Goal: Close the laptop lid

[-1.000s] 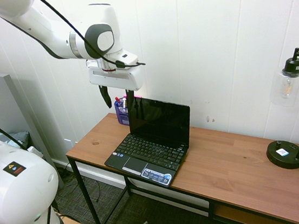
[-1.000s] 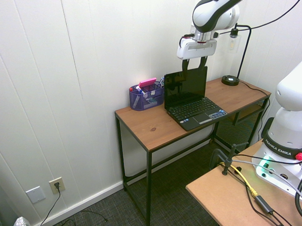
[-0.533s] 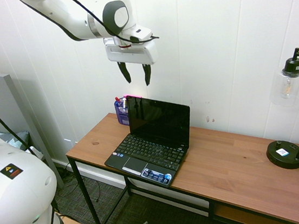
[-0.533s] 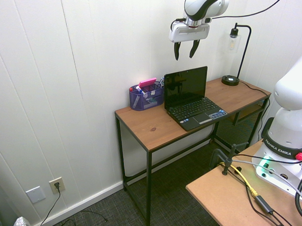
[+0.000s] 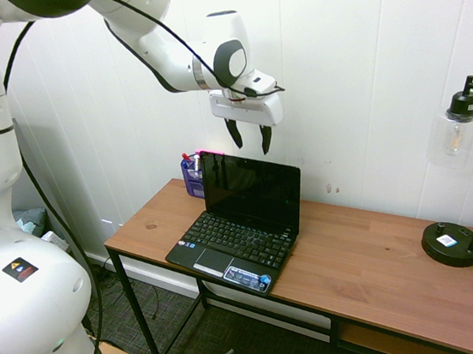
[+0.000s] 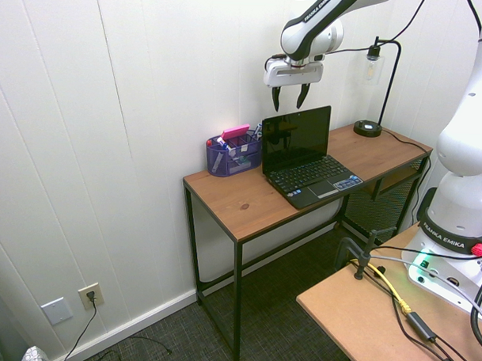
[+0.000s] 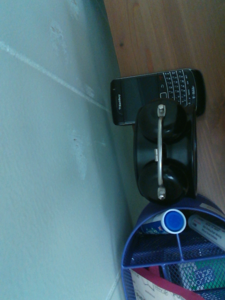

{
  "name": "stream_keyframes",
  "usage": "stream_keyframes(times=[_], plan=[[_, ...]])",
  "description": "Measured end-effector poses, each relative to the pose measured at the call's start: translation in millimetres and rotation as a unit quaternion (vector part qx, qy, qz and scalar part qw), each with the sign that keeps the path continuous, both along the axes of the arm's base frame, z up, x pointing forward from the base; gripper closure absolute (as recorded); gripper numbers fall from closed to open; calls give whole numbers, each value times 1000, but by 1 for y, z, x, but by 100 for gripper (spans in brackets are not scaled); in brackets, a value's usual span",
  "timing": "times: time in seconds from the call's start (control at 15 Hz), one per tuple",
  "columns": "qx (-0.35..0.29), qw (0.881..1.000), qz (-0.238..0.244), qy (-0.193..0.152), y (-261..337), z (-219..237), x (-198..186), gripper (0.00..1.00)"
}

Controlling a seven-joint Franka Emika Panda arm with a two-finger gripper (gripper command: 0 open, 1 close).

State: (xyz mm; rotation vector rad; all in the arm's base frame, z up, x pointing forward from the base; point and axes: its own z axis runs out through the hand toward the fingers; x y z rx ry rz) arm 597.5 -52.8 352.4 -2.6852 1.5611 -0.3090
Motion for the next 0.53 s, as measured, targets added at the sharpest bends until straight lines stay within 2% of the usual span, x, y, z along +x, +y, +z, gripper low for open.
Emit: stream_keyframes(times=[0.53], plan=[[0, 1000, -17, 6, -5, -8, 1, 100]])
